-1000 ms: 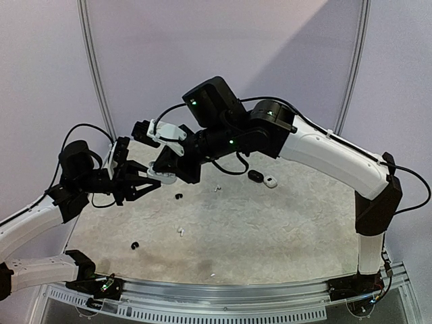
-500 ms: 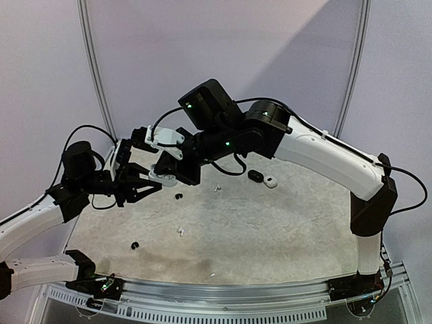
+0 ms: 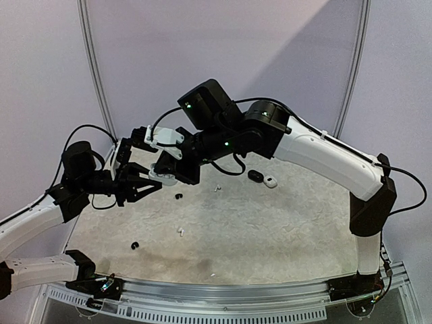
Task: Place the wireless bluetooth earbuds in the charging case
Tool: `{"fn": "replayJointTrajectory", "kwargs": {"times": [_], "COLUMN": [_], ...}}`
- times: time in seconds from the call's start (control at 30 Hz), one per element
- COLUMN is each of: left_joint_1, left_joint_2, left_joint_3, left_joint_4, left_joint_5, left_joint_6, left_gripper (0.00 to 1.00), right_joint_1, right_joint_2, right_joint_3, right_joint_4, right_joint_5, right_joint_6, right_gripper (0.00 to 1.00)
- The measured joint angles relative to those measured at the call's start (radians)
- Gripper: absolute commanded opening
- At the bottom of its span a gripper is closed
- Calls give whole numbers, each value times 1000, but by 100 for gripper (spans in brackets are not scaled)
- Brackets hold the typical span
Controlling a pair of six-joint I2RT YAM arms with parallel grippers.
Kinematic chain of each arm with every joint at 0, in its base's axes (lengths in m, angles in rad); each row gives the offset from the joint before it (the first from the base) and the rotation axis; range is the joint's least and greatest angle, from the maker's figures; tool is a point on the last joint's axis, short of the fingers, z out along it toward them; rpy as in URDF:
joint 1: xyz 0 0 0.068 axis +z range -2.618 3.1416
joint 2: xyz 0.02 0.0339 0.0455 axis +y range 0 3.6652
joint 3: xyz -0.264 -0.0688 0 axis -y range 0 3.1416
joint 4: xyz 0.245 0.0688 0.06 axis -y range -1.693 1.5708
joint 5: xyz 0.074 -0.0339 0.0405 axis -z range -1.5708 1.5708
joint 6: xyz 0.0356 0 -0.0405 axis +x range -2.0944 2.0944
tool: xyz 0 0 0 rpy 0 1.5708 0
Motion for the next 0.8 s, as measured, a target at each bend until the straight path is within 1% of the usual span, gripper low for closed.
{"fn": "replayJointTrajectory", "kwargs": {"times": [0.13, 0.33, 0.53, 0.8], "left_joint_1": [0, 0, 0, 0], "left_joint_2": [0, 0, 0, 0], "left_joint_3": [0, -1, -2, -2], "left_joint_4": [6, 21, 27, 36], "left_joint_5": [-2, -9, -11, -11], "left_joint_6": [-4, -14, -19, -21], "left_gripper": [0, 0, 0, 0], "right_joint_1": [0, 0, 1, 1], "right_joint_2": [0, 0, 0, 0], "right_joint_3": [0, 0, -3, -4], "right_joint_4": [3, 10, 13, 19], "right_joint_5": [1, 7, 14, 24], "right_joint_6": [0, 1, 0, 2], "right_gripper": [5, 10, 11, 17]}}
